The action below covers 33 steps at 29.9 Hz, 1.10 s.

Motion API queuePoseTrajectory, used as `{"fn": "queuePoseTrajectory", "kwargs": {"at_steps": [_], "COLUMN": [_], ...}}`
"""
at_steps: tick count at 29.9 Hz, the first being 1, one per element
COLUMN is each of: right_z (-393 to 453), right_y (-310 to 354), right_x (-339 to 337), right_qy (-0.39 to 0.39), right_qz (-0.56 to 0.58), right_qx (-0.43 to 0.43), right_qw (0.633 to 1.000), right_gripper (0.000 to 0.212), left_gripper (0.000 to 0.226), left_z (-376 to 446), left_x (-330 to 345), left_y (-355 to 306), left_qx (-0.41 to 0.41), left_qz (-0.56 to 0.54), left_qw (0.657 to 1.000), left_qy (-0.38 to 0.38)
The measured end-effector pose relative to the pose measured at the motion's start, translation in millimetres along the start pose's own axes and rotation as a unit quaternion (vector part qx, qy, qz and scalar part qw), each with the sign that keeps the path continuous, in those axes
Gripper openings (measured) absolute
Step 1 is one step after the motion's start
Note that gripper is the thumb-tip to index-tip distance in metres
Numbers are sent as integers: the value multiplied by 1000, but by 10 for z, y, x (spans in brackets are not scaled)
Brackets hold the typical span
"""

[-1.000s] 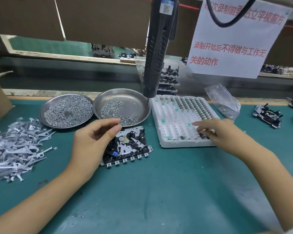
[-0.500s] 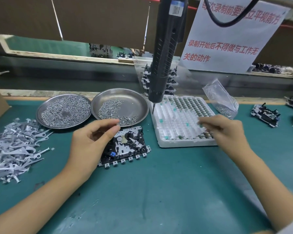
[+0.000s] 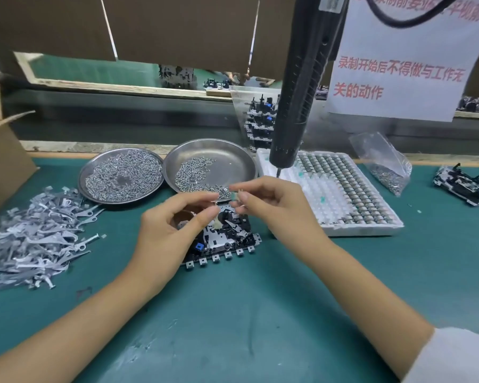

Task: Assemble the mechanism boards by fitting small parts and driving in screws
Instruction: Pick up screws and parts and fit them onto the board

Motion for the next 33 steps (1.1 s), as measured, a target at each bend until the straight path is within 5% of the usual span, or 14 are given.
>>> {"fn": "queuePoseTrajectory", "kwargs": {"at_steps": [12, 33], "right_z": [-54, -56], "right_y": [-177, -172], "right_x": [84, 39], "right_qy": [33, 33], "right_qz": [124, 94], "right_qx": [42, 7], "right_qw": [991, 995], "right_gripper": [26, 20], "left_gripper": [19, 19], "left_z": [14, 2], "left_x": [14, 59], "left_y": [24, -11], "left_qx": [2, 18], "left_qz": [-6, -32], "left_qw": [1000, 998], "left_qy": [29, 48]}}
Point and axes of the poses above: each hand's wrist, its own z-axis towards the middle knuckle, its own x-axis out of the palm, y = z × x, the point moved 4 cm from there along z, towards the middle knuckle, and after that the axes turned 1 degree about y, right-handed, at the moved point
